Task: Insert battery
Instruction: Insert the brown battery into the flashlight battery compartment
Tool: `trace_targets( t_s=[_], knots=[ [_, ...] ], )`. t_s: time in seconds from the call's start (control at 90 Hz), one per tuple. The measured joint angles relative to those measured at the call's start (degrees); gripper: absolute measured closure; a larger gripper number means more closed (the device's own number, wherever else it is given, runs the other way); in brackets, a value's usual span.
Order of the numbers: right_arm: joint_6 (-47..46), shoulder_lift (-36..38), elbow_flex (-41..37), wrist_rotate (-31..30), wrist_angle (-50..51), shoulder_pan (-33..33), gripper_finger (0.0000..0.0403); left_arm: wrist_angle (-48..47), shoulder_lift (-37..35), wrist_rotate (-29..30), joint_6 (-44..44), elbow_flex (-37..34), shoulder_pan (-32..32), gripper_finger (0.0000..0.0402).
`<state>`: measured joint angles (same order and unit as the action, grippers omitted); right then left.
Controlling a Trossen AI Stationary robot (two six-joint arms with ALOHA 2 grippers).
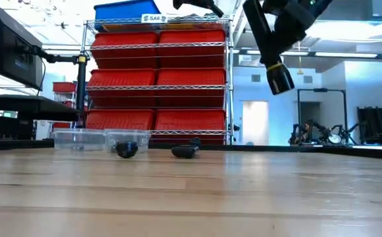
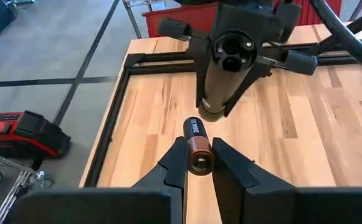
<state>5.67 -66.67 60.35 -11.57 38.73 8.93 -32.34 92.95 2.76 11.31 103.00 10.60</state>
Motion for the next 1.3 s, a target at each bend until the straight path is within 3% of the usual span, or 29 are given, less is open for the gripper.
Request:
trace_targets(
  t_s=[0.122,0.356,1.3],
  knots=[
    [-0.76,-1.71,0.60,0.88,0.41,-1.46,0.0261,0.68,0.00,-0.52,-0.24,-0.02,-0.66,0.0376],
    [-1.36,-6.73,0.64,1.09,0.61,-4.59,0.0261,0.57,0.00,-8.65,-4.41,0.02,-1.51,0.0376],
    [-2.60,-8.68,3.15,1.05,3.06,-5.61,0.0261,-0.93,3.73,-9.92,-7.58,-0.54,-3.10,0.0377]
  ],
)
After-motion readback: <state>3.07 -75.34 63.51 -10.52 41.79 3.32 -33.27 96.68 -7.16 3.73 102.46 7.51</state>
